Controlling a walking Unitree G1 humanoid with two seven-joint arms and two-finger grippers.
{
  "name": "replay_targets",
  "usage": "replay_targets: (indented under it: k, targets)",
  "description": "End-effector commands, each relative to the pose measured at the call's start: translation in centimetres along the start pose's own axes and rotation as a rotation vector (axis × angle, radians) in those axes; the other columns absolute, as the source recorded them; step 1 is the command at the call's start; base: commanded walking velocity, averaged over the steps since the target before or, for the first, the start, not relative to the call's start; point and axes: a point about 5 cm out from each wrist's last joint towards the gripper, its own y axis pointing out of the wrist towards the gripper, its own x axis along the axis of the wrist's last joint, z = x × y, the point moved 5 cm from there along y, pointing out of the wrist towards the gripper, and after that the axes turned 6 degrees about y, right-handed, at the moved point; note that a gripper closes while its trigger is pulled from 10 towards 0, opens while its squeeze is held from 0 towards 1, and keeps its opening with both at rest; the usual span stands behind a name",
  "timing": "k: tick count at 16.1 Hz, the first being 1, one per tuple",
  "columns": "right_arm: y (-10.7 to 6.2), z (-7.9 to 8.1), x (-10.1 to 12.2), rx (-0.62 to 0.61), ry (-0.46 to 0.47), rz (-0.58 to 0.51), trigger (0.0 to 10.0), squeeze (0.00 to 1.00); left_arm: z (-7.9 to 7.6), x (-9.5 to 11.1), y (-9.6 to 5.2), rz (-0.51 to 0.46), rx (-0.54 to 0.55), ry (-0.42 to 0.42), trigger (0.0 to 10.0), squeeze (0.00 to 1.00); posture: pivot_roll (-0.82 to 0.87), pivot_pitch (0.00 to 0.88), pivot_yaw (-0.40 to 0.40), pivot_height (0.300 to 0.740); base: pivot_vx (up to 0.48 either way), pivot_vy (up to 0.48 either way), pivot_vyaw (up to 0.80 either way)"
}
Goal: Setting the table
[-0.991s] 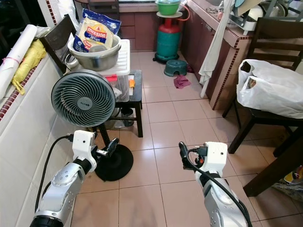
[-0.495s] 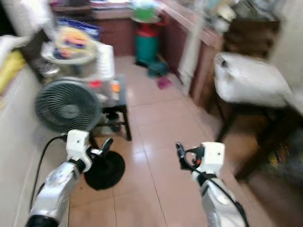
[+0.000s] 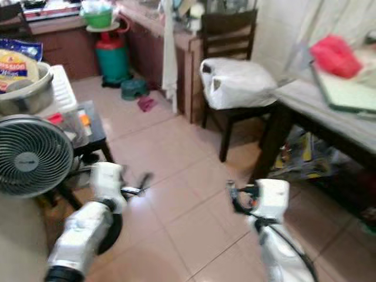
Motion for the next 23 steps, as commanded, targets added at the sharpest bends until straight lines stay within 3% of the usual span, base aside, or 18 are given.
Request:
replay_targets:
  k: [1, 9, 12, 15, 18, 21, 22, 23]
  targets:
    - [0.1, 1.1, 0.0, 0.031, 0.011, -0.001, 10.0, 0.0, 1.4, 0.0, -0.4, 0.002, 0.038, 0.014, 10.0, 0.0, -0.06, 0.0, 0.022, 0.74, 0.0, 0.0, -0.77]
    - [0.1, 1.1, -0.1, 0.026, 0.013, -0.002, 10.0, 0.0, 1.5, 0.2, -0.1, 0.001, 0.031, 0.017, 10.0, 0.0, -0.06, 0.0, 0.037, 0.74, 0.0, 0.0, -0.78]
    - [-0.2, 1.2, 0.1, 0.023, -0.002, -0.016, 10.0, 0.0, 2.3, 1.5, -0.3, -0.075, 0.082, 0.01, 10.0, 0.0, -0.07, 0.0, 0.037, 0.74, 0.0, 0.0, -0.78]
    - [-0.2, 1.6, 1.6, 0.037, -0.083, -0.07, 10.0, 0.0, 3.0, 1.9, -0.3, -0.094, 0.112, 0.005, 10.0, 0.0, -0.07, 0.0, 0.036, 0.74, 0.0, 0.0, -0.78]
    - [-0.4, 1.7, 4.5, -0.004, -0.156, -0.186, 10.0, 0.0, 3.9, 3.5, -0.5, -0.174, 0.172, 0.026, 10.0, 0.0, -0.08, 0.0, 0.037, 0.74, 0.0, 0.0, -0.78]
    - [-0.9, 2.1, 5.0, -0.008, -0.19, -0.211, 10.0, 0.0, 4.7, 3.6, -0.8, -0.185, 0.209, 0.017, 10.0, 0.0, -0.08, 0.0, 0.035, 0.74, 0.0, 0.0, -0.79]
    - [-1.0, 2.1, 4.9, -0.011, -0.201, -0.214, 10.0, 0.0, 4.7, 3.6, -0.9, -0.186, 0.209, 0.019, 10.0, 0.17, -0.08, 0.0, 0.036, 0.74, 0.0, 0.0, 0.0]
    - [-1.3, 2.1, 4.8, -0.014, -0.205, -0.222, 3.7, 0.0, 4.8, 3.4, -1.1, -0.188, 0.215, 0.02, 10.0, 0.78, -0.08, 0.0, 0.036, 0.74, 0.0, 0.0, 0.0]
